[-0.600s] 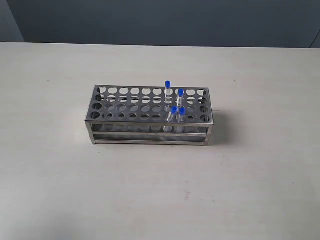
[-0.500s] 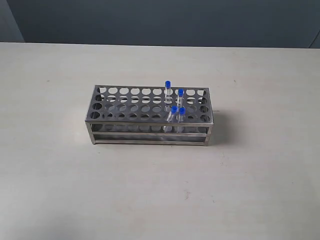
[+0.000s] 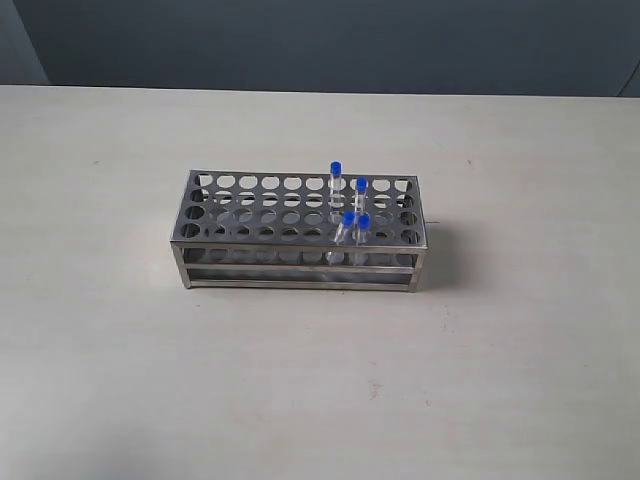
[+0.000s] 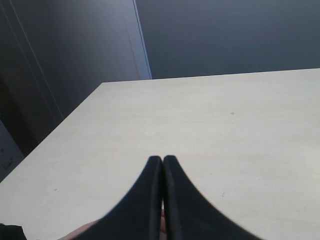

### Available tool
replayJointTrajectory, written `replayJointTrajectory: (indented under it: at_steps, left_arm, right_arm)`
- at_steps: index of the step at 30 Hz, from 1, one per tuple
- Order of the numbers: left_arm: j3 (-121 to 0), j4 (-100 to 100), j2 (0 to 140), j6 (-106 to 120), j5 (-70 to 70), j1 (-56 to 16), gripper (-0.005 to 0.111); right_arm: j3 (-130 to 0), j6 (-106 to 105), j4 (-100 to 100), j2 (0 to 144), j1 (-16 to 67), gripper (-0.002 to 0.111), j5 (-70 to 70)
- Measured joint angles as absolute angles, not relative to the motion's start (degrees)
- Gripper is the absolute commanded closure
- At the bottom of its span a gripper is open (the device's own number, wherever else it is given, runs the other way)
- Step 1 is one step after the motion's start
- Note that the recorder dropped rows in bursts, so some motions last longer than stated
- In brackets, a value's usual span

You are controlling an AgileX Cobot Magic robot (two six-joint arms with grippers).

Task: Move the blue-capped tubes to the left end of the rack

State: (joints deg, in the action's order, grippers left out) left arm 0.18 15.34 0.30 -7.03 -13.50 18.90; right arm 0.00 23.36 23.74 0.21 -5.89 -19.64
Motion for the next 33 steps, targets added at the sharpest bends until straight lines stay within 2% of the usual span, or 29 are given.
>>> replayJointTrajectory:
  at_steps: [4,7,12,16,22,26,33]
  left_arm:
    - [0.2,15.3,0.3,-7.0,-13.5,18.9,0.106]
    - [0.2,15.3,0.3,-7.0,-13.5,18.9,0.106]
    - [0.2,15.3,0.3,-7.0,-13.5,18.9,0.106]
    - [0.2,15.3,0.3,-7.0,-13.5,18.9,0.106]
    - [0.2,15.3,0.3,-7.0,-13.5,18.9,0.106]
    - [0.2,15.3,0.3,-7.0,-13.5,18.9,0.106]
    - [0.2,15.3,0.3,-7.0,-13.5,18.9,0.106]
  right_arm:
    - [0.0,30.2,23.1,0.2,-5.7,0.108,-15.4]
    - [-0.2,36.1,14.7,0.2,-5.7,0.108,-16.6]
    - [-12.4,38.2,-6.0,4.8,-5.7,0.108,-19.5]
    - [-27.2,38.7,-25.4,20.1,-5.7,0.108,-22.2]
    - [-43.1,52.5,-51.1,43.8,-5.7,0.108,-37.7]
    - [-46.3,64.4,-66.0,60.0,-4.5,0.108,-48.2]
    - [-46.3,62.3,-72.6,81.6,5.6,0.108,-50.8]
